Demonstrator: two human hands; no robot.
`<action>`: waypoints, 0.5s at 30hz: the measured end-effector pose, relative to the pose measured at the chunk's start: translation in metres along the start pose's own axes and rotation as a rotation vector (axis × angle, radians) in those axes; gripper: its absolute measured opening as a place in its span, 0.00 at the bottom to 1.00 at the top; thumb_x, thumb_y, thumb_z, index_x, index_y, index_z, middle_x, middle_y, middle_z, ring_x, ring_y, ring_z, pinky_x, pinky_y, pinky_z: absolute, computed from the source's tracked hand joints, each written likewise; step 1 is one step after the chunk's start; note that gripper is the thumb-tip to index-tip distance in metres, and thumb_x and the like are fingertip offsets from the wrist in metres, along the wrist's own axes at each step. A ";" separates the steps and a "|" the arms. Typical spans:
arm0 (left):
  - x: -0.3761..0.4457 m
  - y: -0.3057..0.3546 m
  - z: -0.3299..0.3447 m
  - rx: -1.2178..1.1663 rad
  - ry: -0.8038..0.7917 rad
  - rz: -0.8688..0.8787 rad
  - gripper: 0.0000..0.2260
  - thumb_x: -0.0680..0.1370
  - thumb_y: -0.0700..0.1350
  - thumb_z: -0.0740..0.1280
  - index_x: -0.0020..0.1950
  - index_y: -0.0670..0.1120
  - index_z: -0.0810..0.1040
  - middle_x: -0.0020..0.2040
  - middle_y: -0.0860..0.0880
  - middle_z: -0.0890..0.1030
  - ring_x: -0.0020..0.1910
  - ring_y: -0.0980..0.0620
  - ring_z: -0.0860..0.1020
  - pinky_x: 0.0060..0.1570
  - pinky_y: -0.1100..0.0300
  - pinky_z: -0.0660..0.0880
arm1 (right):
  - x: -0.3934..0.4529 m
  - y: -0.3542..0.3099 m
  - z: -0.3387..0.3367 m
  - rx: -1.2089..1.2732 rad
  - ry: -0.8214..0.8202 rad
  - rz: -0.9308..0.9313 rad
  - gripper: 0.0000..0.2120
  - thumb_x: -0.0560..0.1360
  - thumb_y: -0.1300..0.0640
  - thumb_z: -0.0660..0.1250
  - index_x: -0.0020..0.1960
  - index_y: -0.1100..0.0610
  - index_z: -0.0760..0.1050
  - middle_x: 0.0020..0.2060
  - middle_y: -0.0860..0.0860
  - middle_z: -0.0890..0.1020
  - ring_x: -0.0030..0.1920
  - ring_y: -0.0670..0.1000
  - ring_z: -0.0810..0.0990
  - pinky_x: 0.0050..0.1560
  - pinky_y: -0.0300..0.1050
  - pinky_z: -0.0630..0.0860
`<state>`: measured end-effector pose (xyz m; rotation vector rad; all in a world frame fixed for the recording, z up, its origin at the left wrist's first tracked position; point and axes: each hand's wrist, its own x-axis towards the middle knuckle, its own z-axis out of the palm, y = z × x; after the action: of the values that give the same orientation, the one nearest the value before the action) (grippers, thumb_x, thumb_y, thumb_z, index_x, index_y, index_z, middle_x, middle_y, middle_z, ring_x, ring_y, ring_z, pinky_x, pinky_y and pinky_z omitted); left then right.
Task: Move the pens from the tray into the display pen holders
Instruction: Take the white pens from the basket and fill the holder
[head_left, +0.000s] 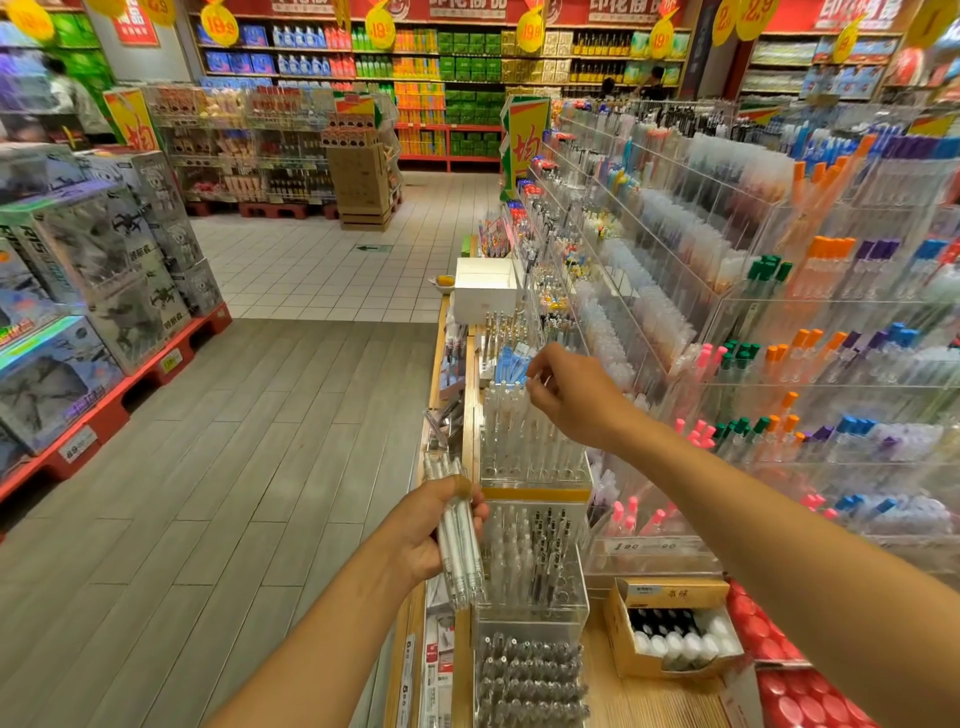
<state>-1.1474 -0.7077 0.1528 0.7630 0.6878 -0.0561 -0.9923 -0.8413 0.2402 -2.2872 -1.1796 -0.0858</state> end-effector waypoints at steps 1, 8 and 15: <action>0.001 0.000 0.000 0.003 -0.001 0.000 0.03 0.75 0.32 0.65 0.43 0.36 0.76 0.33 0.40 0.78 0.28 0.49 0.78 0.27 0.61 0.79 | 0.002 -0.001 -0.001 -0.018 0.003 -0.008 0.02 0.80 0.57 0.61 0.52 0.55 0.70 0.35 0.42 0.73 0.35 0.41 0.71 0.32 0.37 0.64; 0.004 0.002 0.000 -0.006 -0.004 -0.005 0.02 0.75 0.33 0.65 0.42 0.36 0.76 0.32 0.40 0.77 0.27 0.49 0.79 0.26 0.60 0.79 | 0.005 -0.002 0.003 -0.140 -0.100 -0.053 0.06 0.80 0.56 0.63 0.54 0.57 0.75 0.45 0.51 0.79 0.40 0.48 0.74 0.40 0.42 0.69; 0.000 0.004 0.006 0.004 -0.087 -0.018 0.05 0.64 0.34 0.71 0.39 0.35 0.79 0.32 0.39 0.78 0.26 0.48 0.78 0.27 0.59 0.80 | 0.010 0.002 0.015 -0.255 -0.163 -0.077 0.08 0.77 0.56 0.67 0.55 0.55 0.80 0.49 0.49 0.71 0.51 0.52 0.74 0.48 0.42 0.68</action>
<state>-1.1432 -0.7082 0.1583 0.7542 0.6114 -0.1065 -0.9872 -0.8278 0.2299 -2.5086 -1.4103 -0.0839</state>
